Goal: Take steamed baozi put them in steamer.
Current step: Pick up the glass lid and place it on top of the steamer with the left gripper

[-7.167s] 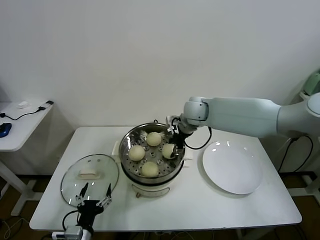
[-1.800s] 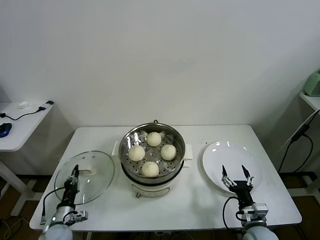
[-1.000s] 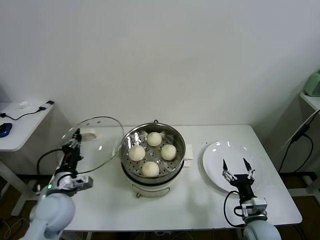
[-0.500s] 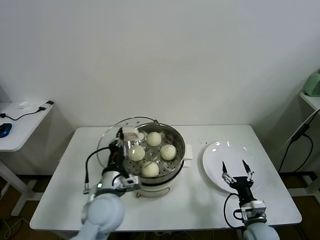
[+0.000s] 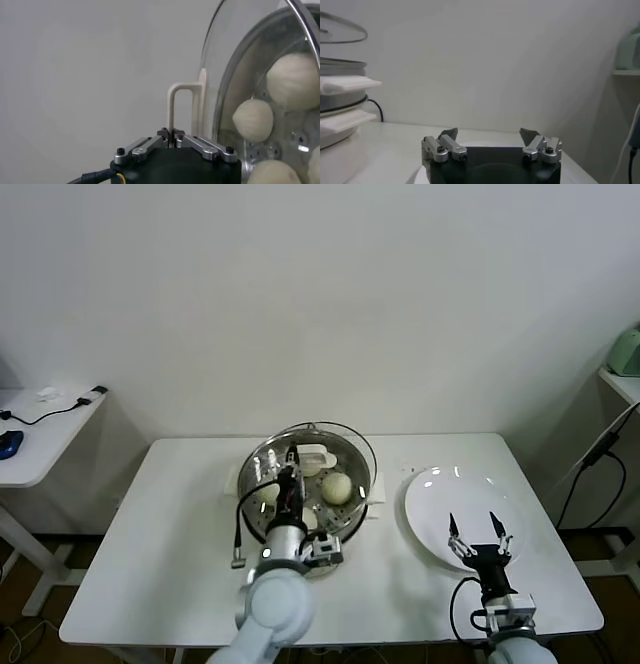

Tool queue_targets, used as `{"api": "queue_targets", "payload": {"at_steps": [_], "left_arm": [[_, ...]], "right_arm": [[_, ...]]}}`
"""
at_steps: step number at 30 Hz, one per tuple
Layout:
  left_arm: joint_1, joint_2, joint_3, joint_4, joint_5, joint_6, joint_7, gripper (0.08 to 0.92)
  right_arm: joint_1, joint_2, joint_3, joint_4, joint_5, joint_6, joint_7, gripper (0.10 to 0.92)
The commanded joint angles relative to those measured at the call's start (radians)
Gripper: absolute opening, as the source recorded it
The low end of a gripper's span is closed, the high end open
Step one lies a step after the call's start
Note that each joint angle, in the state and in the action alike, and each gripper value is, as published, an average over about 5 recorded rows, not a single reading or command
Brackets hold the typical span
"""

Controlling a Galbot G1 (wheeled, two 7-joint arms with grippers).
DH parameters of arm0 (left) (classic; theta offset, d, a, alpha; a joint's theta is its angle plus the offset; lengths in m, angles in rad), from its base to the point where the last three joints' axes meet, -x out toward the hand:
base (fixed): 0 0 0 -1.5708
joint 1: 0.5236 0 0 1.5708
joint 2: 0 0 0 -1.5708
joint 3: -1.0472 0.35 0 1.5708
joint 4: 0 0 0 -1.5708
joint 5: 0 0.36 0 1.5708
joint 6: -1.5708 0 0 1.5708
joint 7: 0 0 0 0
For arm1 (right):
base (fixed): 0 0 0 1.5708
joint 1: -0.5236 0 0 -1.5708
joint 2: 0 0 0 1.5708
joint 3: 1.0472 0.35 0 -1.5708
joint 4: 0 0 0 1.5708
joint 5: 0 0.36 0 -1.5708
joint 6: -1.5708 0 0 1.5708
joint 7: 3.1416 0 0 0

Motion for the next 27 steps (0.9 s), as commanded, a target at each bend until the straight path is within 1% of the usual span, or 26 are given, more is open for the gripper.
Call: {"api": "queue_targets", "payload": {"at_steps": [1,10,27], "left_arm": [[-0.021,-0.064,0.056,0.06,0.064,0.017,0.006,0.137],[-0.015,-0.038,0.02,0.099,0.073,0.006,-0.018,0.137],[-0.009,-0.002,-0.019,0.121,0.051,-0.012,-0.066,0.137]], "right_arm": [[-0.002,0.016,0.008,0.001,0.003,0.013,0.0,0.823],[-0.008,0.02,0.014,0.008,0.001,0.016,0.001,0.823],[-0.037,0.022,0.03,0.011,-0.008,0.044,-0.007,0.823]]}}
